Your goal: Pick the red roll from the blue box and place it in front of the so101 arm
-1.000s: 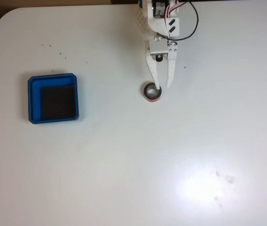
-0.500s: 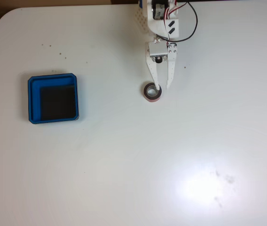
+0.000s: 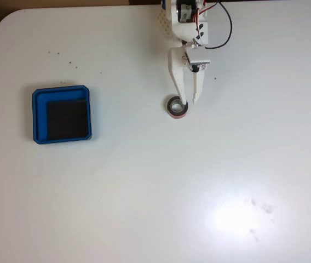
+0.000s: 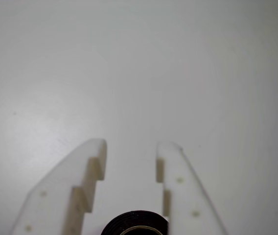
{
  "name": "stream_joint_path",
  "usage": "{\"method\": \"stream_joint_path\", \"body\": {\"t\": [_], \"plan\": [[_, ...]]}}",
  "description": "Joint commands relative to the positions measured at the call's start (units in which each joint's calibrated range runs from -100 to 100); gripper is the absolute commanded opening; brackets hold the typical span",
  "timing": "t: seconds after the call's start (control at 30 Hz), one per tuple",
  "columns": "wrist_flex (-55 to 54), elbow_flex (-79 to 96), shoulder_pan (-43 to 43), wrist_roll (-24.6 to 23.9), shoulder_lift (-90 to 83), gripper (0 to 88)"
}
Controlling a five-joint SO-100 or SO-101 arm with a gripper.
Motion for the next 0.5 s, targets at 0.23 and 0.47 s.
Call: {"method": "stream_joint_path", "body": {"t": [0.23,0.47], "plan": [[-1.37,0.90,-0.11,0.07,-3.49,8.2],[-1.37,0.90,-0.11,0.07,-3.49,1.5]]}}
